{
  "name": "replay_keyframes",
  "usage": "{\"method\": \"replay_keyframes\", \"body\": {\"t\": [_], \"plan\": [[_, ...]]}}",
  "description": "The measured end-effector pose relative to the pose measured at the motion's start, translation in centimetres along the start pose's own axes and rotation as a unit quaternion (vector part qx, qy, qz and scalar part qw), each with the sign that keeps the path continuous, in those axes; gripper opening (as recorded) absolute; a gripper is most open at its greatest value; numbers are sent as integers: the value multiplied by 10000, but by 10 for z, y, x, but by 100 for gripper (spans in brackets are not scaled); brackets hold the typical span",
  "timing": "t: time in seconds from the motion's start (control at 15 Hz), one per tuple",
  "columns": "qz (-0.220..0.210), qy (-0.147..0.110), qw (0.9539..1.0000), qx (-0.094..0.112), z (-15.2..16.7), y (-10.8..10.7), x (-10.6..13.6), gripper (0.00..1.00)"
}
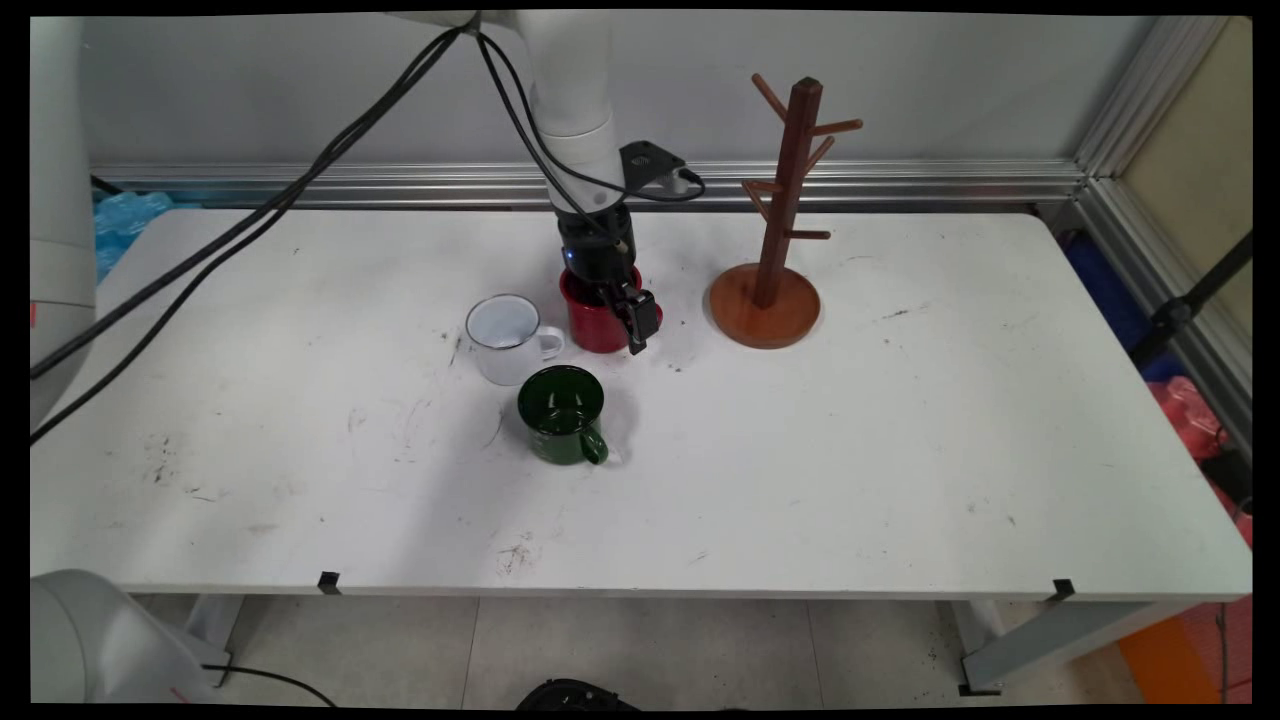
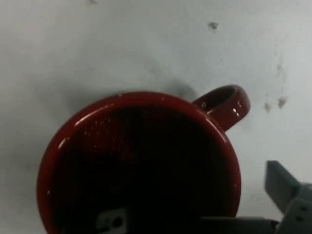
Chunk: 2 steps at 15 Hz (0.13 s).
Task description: Place the picked object on the table
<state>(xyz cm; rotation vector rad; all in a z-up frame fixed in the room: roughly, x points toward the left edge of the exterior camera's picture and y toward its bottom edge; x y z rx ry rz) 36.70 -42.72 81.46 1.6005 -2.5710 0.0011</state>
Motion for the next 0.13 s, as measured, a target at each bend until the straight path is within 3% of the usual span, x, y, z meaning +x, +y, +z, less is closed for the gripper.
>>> {"method": "replay_keyframes", "body": {"t": [0.13], "plan": [[11, 24, 10000, 13, 1, 0, 0, 100]]}}
